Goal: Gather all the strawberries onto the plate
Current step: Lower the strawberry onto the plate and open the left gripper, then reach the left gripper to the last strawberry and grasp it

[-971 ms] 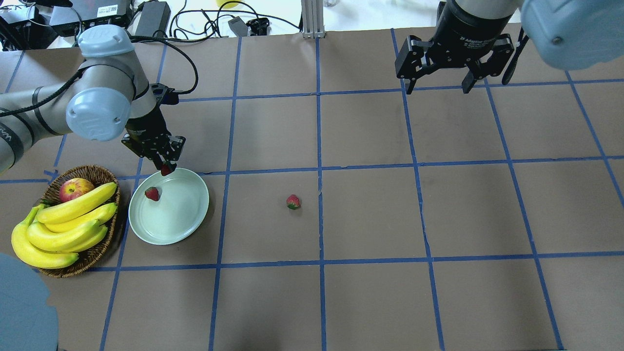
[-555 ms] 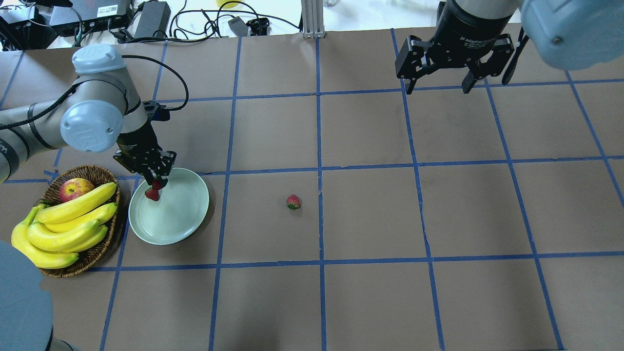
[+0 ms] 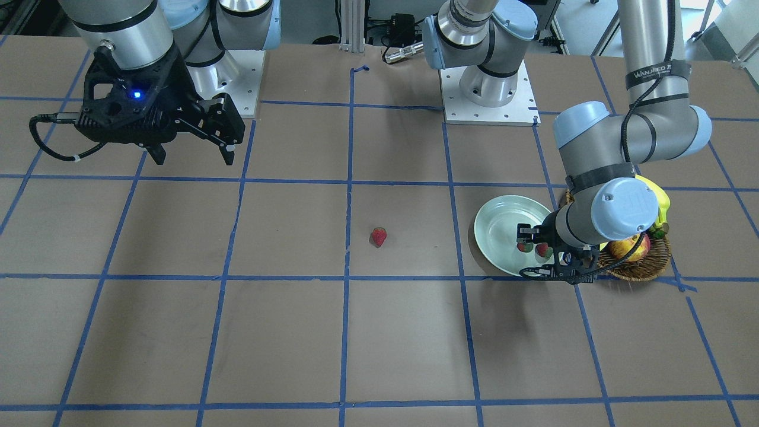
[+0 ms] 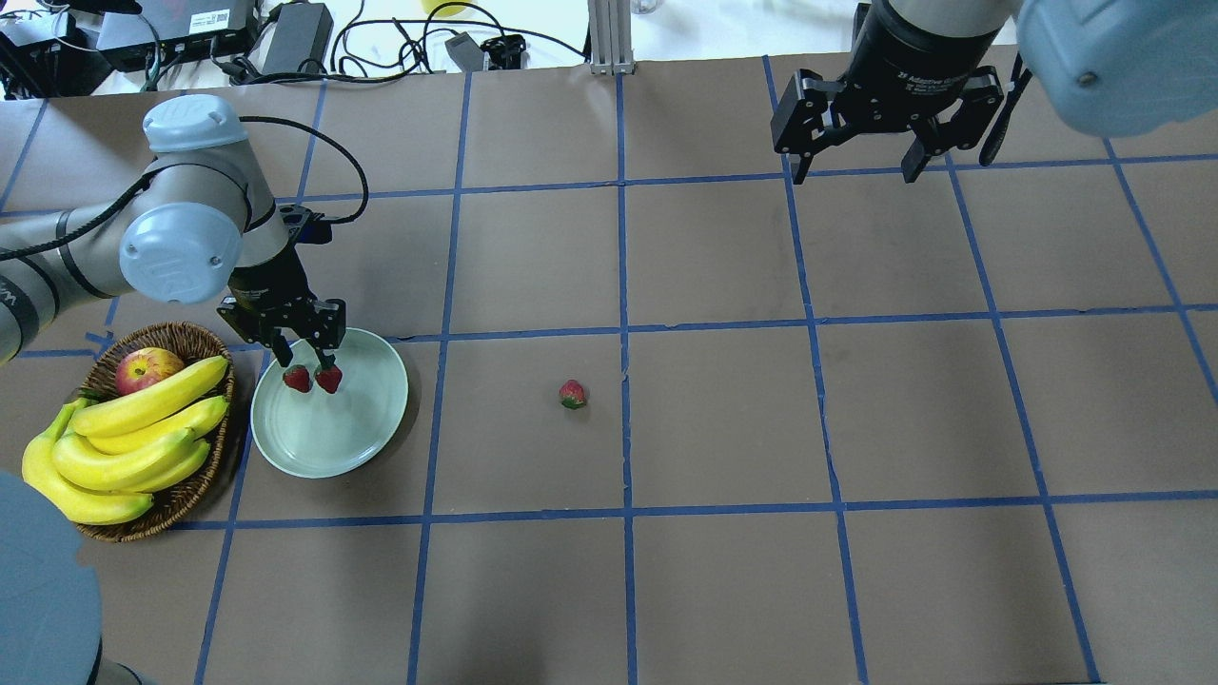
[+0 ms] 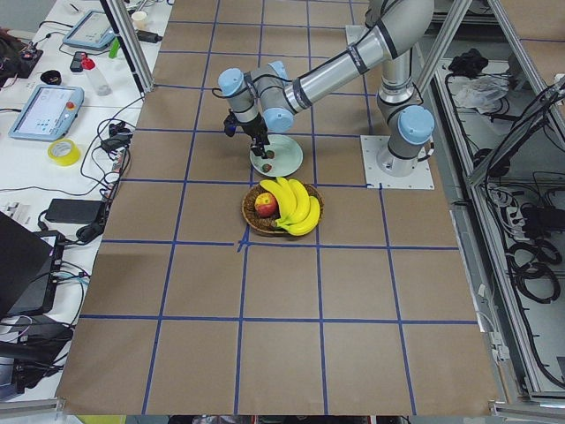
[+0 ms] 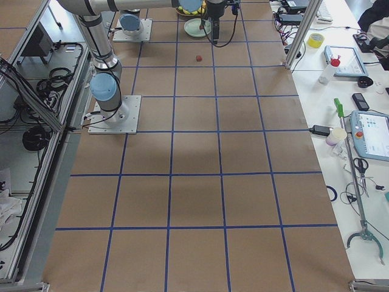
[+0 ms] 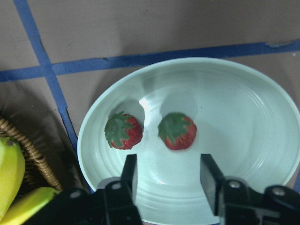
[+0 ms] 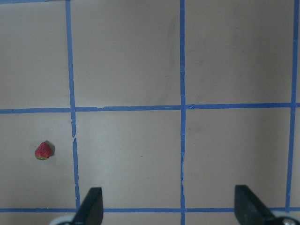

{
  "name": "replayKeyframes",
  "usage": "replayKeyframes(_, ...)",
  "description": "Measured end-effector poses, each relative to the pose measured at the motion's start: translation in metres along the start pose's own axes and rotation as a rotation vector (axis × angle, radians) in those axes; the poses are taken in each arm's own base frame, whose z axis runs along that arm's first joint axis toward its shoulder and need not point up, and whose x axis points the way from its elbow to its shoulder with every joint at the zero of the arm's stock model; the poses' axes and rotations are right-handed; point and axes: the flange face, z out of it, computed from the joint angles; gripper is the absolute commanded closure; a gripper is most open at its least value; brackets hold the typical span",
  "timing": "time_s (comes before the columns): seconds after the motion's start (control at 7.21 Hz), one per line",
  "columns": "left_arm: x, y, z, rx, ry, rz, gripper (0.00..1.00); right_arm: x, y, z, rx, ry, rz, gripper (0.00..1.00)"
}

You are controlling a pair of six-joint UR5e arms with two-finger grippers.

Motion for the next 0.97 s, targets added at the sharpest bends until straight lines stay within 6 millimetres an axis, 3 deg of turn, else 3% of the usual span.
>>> replayKeyframes(0.42, 0.007, -0.004, -0.019, 0.052, 0.032, -0.021, 0.0, 0.0, 0.0, 0.0, 0.0, 0.0, 0.0, 0.0)
replayKeyframes(0.56, 0.019, -0.007, -0.027, 0.077, 0.065, -0.033, 0.0, 0.0, 0.0, 0.0, 0.0, 0.0, 0.0, 0.0)
replayKeyframes(0.97, 0.099, -0.012, -0.04, 0.137, 0.09, -0.085, 0.0, 0.0, 0.0, 0.0, 0.001, 0.0, 0.0, 0.0)
